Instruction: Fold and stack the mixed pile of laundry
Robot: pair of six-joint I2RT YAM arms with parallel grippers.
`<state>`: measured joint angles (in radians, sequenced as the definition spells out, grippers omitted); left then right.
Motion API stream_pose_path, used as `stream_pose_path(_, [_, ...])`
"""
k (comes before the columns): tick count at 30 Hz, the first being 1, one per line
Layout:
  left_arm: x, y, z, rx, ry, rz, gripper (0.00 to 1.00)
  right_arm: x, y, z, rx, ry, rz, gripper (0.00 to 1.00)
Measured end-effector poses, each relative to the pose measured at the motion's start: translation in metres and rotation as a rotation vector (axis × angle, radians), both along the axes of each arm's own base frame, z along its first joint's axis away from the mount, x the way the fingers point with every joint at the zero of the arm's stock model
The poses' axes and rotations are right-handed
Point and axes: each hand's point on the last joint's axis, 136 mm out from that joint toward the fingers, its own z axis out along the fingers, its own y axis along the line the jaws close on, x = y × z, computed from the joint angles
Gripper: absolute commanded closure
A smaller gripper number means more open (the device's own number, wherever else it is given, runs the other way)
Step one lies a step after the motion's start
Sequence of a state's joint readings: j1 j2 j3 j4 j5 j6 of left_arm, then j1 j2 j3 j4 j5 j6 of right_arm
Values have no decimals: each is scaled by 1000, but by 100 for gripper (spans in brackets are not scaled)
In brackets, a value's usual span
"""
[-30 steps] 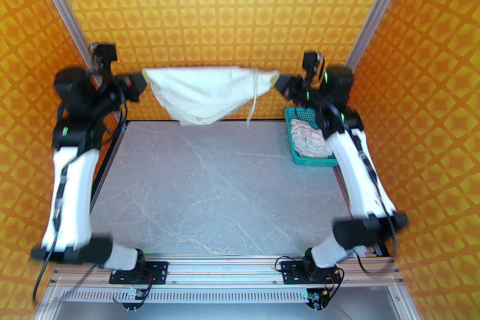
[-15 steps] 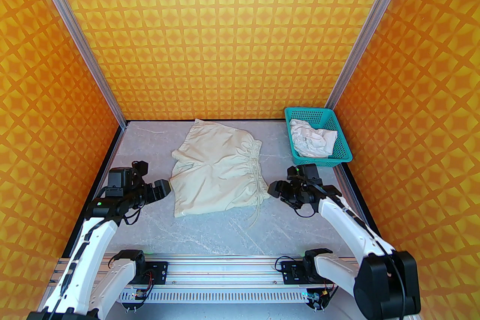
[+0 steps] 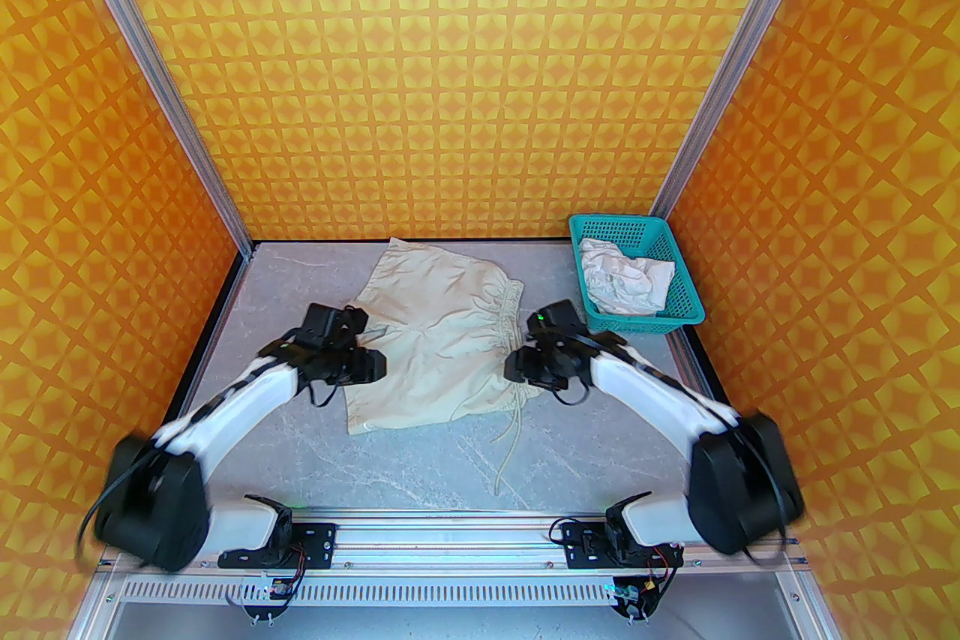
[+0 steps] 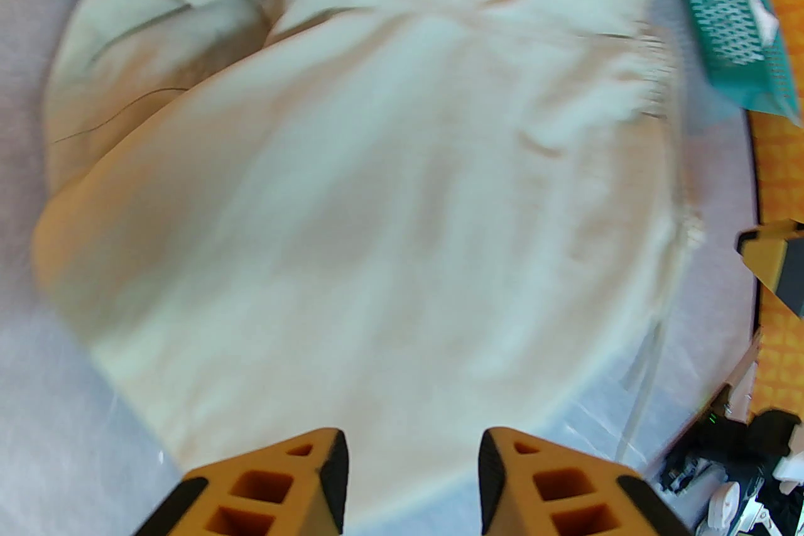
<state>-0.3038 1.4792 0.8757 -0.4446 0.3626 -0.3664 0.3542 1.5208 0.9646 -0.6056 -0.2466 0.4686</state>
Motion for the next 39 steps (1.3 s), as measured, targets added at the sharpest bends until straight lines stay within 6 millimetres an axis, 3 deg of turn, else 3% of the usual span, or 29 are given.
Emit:
stream_pose_path(5, [13,2,-41,17,60,20,58,7,-13,-32,-104,42,-15,66])
stream_pose_path(11, [28,26,-54,21,73,90,46,2,-36,-41,-235,45,-32,77])
stream_pose_path(15, [29,28,-38,16,38,97,42,-1,-48,-35,-296,34,-38,84])
stream_pose_path(20, [30,25,19,-20,-105,87,41,2,-42,-20,-256,3,-28,71])
stream_pose_path(23, [28,12,36,-34,-149,50,41,10,-28,-14,-225,-9,-1,61])
stream_pose_path(26, [22,-1,27,-30,-124,12,41,25,-12,-13,-222,-21,31,56])
stream_pose_path(31, [17,-3,-3,-10,-52,5,43,29,-9,-34,-260,22,55,63])
stream_pose_path(35, [13,-2,-21,1,-15,9,44,28,-14,-51,-298,60,63,78])
stream_pose_path(39, [12,-2,-30,6,0,10,44,30,-17,-51,-323,58,67,89])
